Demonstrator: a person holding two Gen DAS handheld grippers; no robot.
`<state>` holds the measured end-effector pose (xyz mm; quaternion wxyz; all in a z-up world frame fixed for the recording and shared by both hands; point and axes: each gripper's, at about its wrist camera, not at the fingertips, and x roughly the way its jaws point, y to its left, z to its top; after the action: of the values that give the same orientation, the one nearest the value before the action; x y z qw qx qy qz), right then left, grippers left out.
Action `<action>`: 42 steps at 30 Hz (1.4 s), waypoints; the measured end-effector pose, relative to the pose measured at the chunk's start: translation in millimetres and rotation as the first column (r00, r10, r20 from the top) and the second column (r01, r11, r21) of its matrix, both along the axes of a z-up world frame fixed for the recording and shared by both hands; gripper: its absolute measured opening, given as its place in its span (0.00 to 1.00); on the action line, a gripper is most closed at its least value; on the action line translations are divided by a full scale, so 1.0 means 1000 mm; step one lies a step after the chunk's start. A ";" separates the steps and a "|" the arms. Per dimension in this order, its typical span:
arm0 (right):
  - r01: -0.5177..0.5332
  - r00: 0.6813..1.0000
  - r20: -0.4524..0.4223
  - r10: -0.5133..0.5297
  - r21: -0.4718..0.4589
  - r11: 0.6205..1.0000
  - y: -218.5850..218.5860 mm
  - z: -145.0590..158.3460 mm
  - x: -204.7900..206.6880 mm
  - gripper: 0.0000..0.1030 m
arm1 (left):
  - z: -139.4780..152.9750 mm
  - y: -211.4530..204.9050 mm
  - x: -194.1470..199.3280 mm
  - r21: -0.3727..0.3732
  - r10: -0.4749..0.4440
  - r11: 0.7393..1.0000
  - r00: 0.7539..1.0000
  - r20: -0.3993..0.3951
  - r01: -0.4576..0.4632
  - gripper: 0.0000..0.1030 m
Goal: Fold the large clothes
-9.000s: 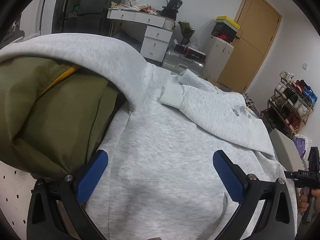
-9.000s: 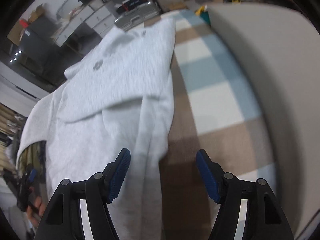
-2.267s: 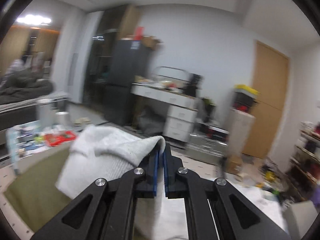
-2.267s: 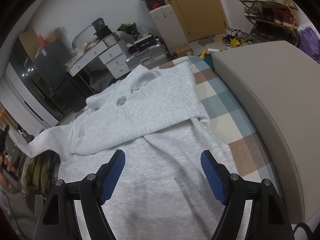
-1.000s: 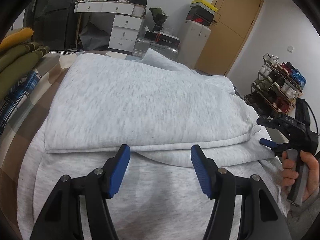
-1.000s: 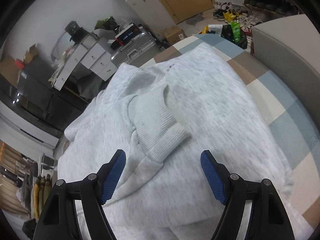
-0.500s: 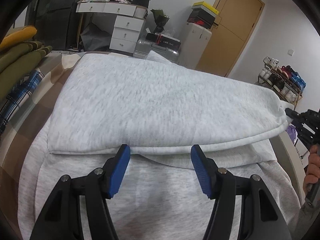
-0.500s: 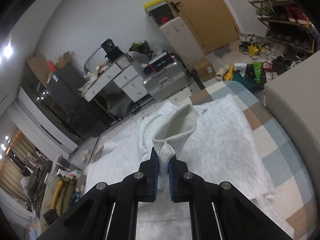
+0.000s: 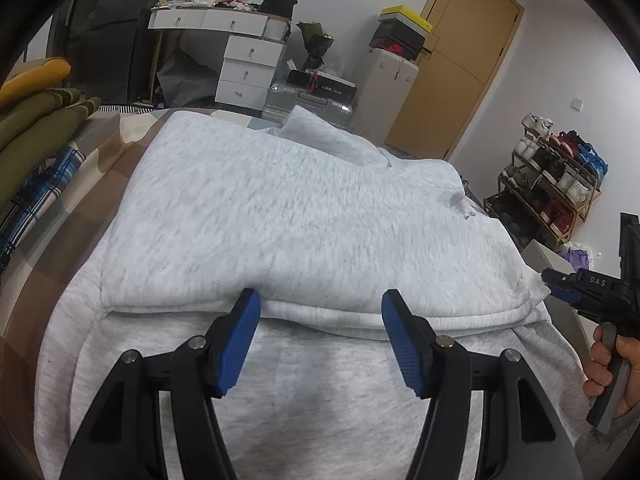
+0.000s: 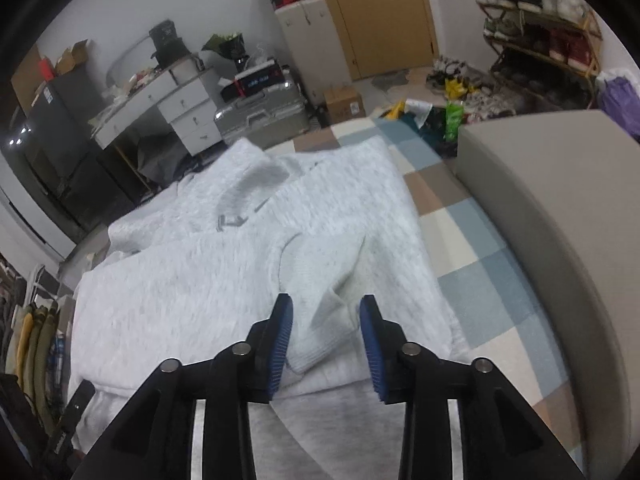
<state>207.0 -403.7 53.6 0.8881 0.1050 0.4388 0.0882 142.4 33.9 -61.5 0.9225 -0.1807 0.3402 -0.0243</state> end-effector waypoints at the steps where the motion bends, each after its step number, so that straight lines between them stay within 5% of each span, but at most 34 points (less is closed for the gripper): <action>1: -0.006 1.000 0.029 0.006 0.001 1.000 0.000 0.005 -0.004 0.47 | 0.001 0.000 0.000 0.001 0.002 1.000 1.000 0.005 -0.002 0.56; 5: -0.030 0.999 -0.030 0.030 -0.006 1.000 0.005 -0.014 0.010 0.55 | 0.000 0.000 0.001 -0.004 0.005 1.000 1.000 0.002 -0.005 0.56; 10: 0.052 0.992 -0.120 -0.034 0.144 0.988 -0.015 -0.038 0.029 0.56 | -0.002 0.002 0.003 -0.012 0.006 1.000 1.000 -0.009 -0.007 0.56; 21: -0.024 0.998 -0.044 0.038 0.281 0.959 -0.015 -0.014 0.036 0.56 | -0.002 0.002 0.003 -0.011 0.006 1.000 1.000 -0.011 -0.006 0.56; 30: -0.053 0.992 -0.093 0.090 0.336 0.940 -0.009 -0.025 0.043 0.55 | -0.003 0.001 0.005 -0.009 0.007 1.000 1.000 -0.017 -0.008 0.56; 33: -0.079 0.994 -0.035 0.104 0.427 0.901 -0.014 -0.020 0.041 0.53 | -0.004 0.001 0.005 -0.011 0.008 1.000 1.000 -0.016 -0.008 0.56; 42: -0.045 0.974 -0.200 0.109 0.299 0.953 -0.011 -0.044 0.054 0.53 | -0.003 0.001 0.006 -0.007 0.007 1.000 1.000 -0.021 -0.007 0.56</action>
<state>260.6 -415.0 9.5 0.8063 0.2267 0.5175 0.1750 148.2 34.7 -64.7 0.9184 -0.1853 0.3490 -0.0205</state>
